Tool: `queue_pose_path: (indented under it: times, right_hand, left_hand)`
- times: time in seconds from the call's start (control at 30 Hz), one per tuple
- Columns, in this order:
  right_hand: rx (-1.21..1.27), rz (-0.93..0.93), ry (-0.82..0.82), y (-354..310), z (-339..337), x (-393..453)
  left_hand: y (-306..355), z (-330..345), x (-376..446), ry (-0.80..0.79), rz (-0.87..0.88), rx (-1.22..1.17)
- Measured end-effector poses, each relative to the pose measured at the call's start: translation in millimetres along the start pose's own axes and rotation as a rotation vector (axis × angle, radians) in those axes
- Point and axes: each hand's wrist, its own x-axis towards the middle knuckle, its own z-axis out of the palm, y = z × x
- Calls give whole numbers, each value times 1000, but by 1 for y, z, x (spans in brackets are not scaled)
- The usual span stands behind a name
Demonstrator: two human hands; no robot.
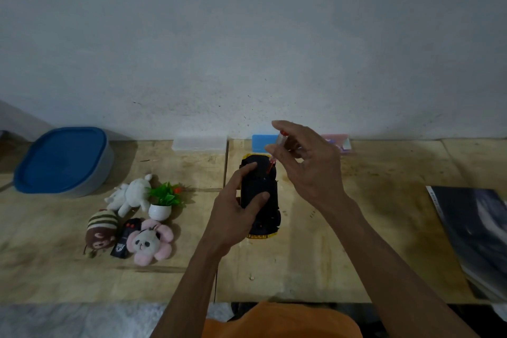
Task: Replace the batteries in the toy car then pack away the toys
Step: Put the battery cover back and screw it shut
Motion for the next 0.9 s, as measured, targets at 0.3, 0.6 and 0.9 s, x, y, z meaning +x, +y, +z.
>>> queue_pose_path:
  times: [0.3,0.6,0.9]
  right_hand:
    - [-7,14,15,1,2,2]
    - [22,52,27,-1,6,-1]
    - [0,90,64,-1,10,1]
  left_hand:
    - [1,-2,0,-18,-17,-107]
    - [1,-4,1,-20,-31,-123]
    - [-1,-8,2,-10,-43,-152]
